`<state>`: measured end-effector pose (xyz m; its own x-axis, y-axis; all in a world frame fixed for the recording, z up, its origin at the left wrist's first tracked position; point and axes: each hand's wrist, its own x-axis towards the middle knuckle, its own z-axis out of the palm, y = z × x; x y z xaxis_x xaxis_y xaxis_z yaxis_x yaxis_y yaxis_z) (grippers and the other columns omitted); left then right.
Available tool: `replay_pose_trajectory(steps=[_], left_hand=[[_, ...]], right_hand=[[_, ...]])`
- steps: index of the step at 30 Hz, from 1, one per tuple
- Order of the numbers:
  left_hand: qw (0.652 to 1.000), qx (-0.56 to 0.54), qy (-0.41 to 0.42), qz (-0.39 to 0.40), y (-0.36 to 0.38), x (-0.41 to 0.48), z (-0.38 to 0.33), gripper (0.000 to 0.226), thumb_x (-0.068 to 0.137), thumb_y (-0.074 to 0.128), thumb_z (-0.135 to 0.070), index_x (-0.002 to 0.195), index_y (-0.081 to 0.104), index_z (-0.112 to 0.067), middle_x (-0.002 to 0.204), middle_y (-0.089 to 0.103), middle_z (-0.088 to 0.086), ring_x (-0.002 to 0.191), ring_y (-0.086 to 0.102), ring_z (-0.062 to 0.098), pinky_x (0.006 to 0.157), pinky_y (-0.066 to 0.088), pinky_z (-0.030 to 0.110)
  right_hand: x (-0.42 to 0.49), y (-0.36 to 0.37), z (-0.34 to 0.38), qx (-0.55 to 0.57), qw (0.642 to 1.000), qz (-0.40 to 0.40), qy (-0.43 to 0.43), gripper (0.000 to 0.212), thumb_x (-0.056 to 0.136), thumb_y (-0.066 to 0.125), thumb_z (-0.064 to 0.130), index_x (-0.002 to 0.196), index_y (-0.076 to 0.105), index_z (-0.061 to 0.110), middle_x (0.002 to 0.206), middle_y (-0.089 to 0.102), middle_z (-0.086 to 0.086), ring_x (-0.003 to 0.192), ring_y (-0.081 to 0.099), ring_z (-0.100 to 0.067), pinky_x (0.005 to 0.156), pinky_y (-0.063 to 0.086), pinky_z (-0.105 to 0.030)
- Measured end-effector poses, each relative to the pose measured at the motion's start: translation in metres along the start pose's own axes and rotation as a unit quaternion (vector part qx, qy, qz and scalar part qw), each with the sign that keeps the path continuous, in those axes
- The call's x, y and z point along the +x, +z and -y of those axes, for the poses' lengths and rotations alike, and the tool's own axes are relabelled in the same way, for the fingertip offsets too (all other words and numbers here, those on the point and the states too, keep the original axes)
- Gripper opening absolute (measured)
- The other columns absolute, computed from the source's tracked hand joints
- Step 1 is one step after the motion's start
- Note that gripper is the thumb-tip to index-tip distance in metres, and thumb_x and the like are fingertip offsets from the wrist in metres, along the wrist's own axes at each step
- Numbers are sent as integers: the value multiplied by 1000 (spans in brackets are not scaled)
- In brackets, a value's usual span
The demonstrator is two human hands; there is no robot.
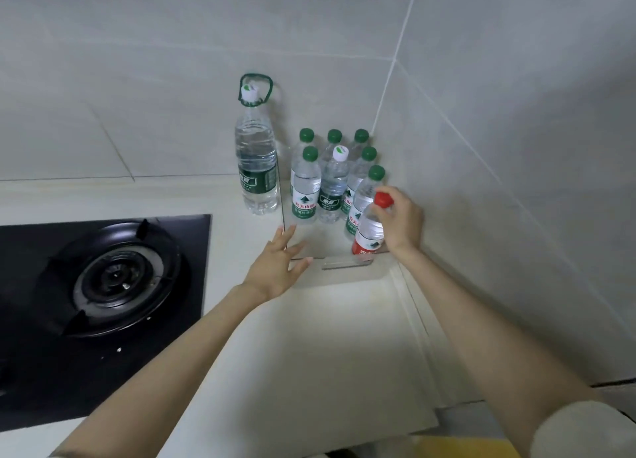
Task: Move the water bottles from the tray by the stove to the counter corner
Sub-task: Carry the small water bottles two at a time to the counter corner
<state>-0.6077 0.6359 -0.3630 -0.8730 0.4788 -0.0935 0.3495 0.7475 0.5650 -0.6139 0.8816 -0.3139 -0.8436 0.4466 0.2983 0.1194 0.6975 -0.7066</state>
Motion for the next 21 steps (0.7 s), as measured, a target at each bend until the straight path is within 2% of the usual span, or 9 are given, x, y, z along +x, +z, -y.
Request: replay_pose_trajectory(steps=[1,4,6,10,13,16,18,19,21], left_hand=[[1000,-2,-5,4,-1,0,-1,54,99,43,-42,148,37,-21,163,5,-1,150,-7,19,122,8,38],[1000,-21,-14,17,-6,0,-6,57,98,46,-42,151,29,-25,163,7,0,150,-7,18,121,10,40],[998,-59,-29,25,-12,0,-9,64,97,48,-44,152,20,-29,162,12,1,150,-4,17,121,12,39],[986,-156,-62,9,-29,-7,-23,95,79,62,-61,153,7,-37,159,24,0,148,18,19,118,23,38],[972,-226,-35,-58,-42,-9,-40,101,74,77,-49,153,16,-31,155,32,-9,143,28,9,112,26,24],[955,-269,9,-129,-62,-5,-56,102,69,83,-43,151,23,-33,151,36,-18,138,32,-2,110,29,21],[943,-292,40,-156,-78,-3,-65,95,68,85,-35,146,30,-36,139,46,-26,125,41,-13,97,36,8],[936,-305,52,-166,-85,-3,-69,91,68,86,-29,141,33,-38,131,50,-28,118,47,-15,90,40,5],[927,-320,65,-186,-96,-2,-72,86,65,88,-23,135,40,-37,122,58,-25,111,56,-8,90,47,13]], right_hand=[[0,-1,2,2,1000,11,-7,33,73,80,17,104,73,22,93,74,-3,79,67,-17,77,48,-20],[-2,-4,11,-2,1000,18,-19,31,71,83,27,101,74,28,89,76,-1,79,70,-19,78,55,-34],[-2,-5,21,34,999,25,-16,31,71,83,29,101,74,28,90,76,1,81,71,-18,80,56,-40],[-2,-16,56,109,992,46,-52,38,66,78,46,102,68,41,88,76,10,80,71,-11,80,58,-41],[-1,-27,94,151,985,27,-81,35,67,83,40,100,73,37,86,75,14,78,71,-7,81,59,-32],[-2,-43,131,206,974,17,-96,35,66,88,28,100,76,30,84,73,19,78,71,-4,77,56,-18],[-1,-51,149,243,964,29,-104,36,66,89,25,99,76,29,83,72,21,79,71,1,76,55,-14],[0,-54,156,253,961,33,-107,35,66,89,25,98,75,29,83,72,20,79,71,3,76,55,-15],[0,-57,167,266,958,36,-104,34,63,90,29,94,75,32,81,74,15,78,71,1,79,58,-24]])
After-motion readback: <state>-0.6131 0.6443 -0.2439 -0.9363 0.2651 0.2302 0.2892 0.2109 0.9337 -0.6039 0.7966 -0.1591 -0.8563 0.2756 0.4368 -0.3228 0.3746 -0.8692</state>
